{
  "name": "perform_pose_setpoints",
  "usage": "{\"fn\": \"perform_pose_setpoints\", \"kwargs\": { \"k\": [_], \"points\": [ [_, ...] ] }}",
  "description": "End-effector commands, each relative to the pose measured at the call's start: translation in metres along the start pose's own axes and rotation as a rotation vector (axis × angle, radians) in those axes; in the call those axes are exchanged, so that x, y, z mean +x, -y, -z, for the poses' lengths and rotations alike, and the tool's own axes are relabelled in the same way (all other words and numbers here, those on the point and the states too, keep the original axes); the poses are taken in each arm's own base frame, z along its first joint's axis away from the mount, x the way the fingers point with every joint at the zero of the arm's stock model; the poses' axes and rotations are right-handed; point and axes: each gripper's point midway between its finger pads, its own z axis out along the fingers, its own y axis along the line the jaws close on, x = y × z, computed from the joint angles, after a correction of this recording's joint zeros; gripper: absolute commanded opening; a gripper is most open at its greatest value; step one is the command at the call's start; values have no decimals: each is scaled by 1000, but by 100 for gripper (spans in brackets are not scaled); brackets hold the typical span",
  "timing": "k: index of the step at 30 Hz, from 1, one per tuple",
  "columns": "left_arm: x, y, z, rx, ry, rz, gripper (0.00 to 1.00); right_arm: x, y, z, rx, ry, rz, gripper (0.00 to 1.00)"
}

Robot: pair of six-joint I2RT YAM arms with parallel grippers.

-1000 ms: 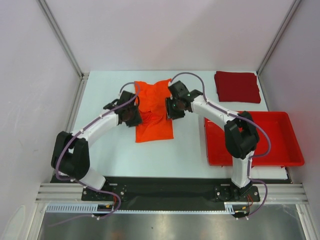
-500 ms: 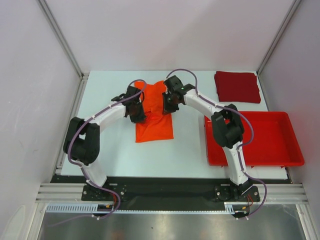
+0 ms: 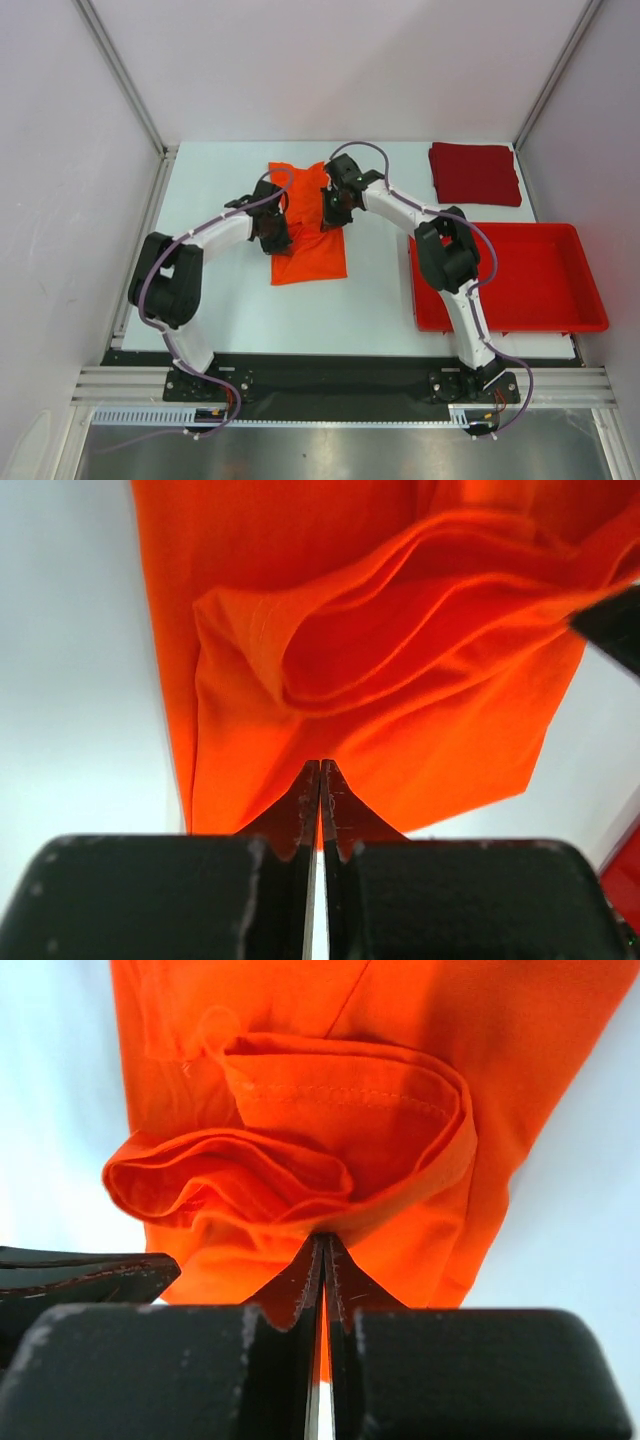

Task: Fold and stack the t-shirts
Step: Fold the tshirt

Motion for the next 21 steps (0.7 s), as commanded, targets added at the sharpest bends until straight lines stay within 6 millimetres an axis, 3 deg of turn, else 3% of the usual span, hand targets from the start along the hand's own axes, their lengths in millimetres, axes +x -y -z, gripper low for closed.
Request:
{"fn": "perform_pose_setpoints", "kwargs": {
  "k": [1, 9, 16, 21],
  "points": [
    [-33, 9, -2, 21, 75, -10, 5, -18, -11, -1, -28, 47, 1, 4],
    [-51, 6, -21, 28, 68, -14, 5, -27, -9, -9, -12, 57, 1, 4],
    [-80, -15, -27, 8, 107, 22, 5, -36, -5, -18, 11, 69, -1, 6],
    [-101, -23, -37, 5, 119, 52, 5, -41, 3, -34, 34, 61, 5, 14]
  ]
}}
